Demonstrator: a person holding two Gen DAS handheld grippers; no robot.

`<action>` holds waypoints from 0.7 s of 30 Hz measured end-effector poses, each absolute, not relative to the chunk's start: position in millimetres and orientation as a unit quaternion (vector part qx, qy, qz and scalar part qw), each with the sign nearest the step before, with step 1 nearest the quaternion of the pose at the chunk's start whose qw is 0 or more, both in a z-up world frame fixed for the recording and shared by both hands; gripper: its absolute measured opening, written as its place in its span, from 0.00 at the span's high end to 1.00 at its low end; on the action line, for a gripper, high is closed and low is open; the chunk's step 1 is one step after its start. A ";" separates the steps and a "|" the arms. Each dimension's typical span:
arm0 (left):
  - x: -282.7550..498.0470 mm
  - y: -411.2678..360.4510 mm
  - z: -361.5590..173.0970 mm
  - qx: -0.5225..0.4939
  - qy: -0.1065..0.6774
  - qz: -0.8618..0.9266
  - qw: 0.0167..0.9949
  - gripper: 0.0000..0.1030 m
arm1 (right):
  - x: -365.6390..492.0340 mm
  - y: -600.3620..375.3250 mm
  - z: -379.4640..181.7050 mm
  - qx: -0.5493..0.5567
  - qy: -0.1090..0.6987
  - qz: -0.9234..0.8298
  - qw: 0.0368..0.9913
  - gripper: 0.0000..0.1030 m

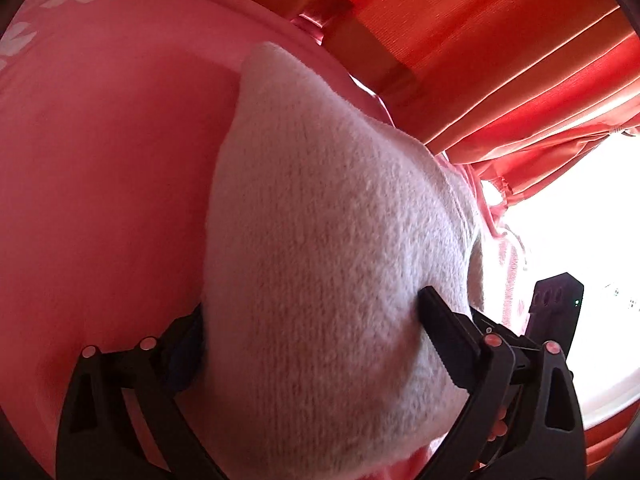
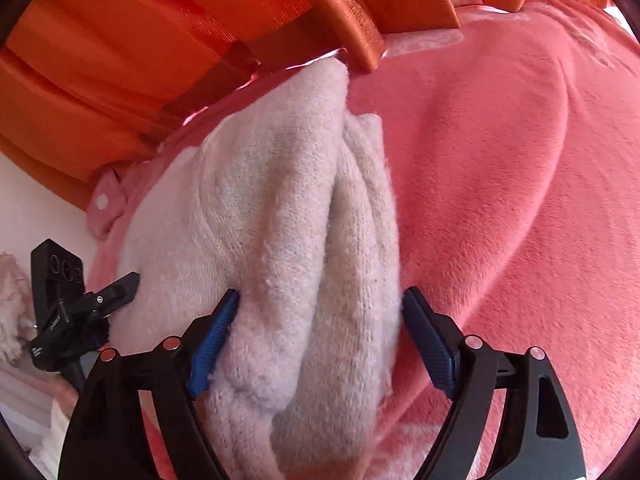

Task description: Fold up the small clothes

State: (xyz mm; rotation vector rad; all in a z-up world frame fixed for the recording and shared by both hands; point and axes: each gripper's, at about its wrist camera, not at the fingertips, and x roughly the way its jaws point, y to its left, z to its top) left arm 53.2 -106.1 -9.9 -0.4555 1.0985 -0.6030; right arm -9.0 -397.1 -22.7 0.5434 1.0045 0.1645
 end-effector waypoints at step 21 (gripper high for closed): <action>58.2 -114.8 53.6 -0.141 0.507 -0.291 0.799 0.57 | -13.8 -373.5 41.9 0.275 0.434 0.090 0.853 0.71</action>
